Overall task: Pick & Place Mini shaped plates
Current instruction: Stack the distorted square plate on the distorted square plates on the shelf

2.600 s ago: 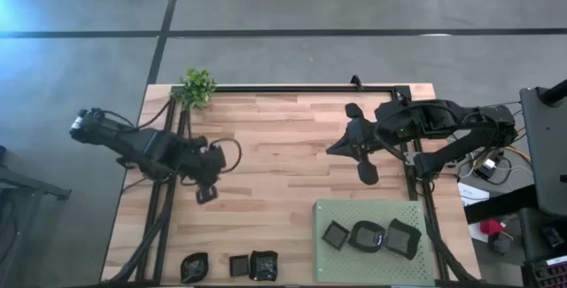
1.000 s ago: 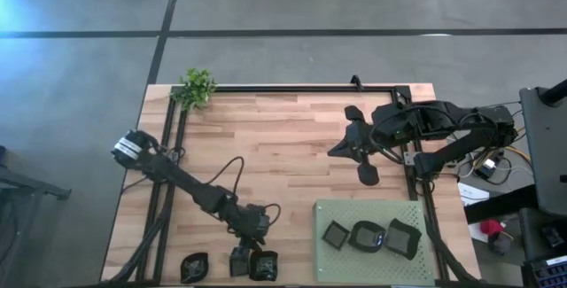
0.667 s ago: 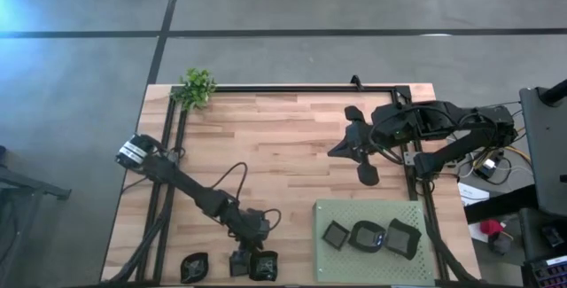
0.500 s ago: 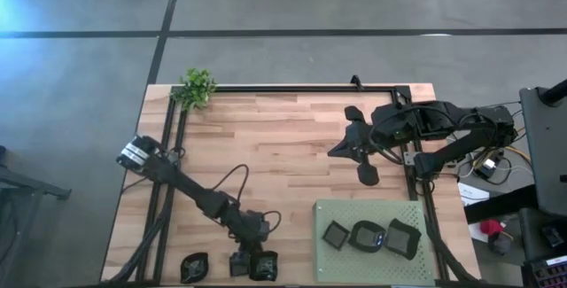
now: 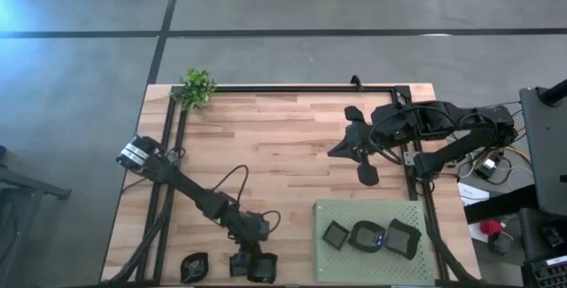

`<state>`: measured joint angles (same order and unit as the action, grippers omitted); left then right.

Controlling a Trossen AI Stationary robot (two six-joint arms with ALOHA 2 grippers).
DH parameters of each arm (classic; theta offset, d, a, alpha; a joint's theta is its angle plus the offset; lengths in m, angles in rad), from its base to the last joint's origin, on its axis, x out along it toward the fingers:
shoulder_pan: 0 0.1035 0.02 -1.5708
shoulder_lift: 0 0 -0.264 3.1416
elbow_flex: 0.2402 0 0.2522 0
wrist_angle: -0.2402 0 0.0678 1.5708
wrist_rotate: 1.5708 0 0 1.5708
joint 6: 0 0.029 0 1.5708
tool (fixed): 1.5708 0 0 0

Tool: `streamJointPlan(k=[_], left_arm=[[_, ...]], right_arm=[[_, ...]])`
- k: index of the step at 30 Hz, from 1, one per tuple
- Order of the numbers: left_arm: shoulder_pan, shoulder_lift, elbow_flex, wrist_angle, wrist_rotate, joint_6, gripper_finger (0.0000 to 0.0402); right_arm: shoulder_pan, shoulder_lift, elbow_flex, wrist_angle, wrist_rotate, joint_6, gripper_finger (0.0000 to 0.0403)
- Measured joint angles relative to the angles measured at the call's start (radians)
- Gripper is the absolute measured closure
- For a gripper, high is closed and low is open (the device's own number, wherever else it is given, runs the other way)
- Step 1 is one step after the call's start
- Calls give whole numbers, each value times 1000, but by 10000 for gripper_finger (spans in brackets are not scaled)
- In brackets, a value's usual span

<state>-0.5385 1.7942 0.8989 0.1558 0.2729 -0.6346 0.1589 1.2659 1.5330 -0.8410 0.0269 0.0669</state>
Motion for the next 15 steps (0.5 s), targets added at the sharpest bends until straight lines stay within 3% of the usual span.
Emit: streamJointPlan(k=[9,15], left_arm=[[17,-105,-1,-79,-4,-58,401],[60,-247,0,-223,-76,-72,401]], right_arm=[[0,0,0,8,1,-1,394],[0,0,0,10,2,-18,394]])
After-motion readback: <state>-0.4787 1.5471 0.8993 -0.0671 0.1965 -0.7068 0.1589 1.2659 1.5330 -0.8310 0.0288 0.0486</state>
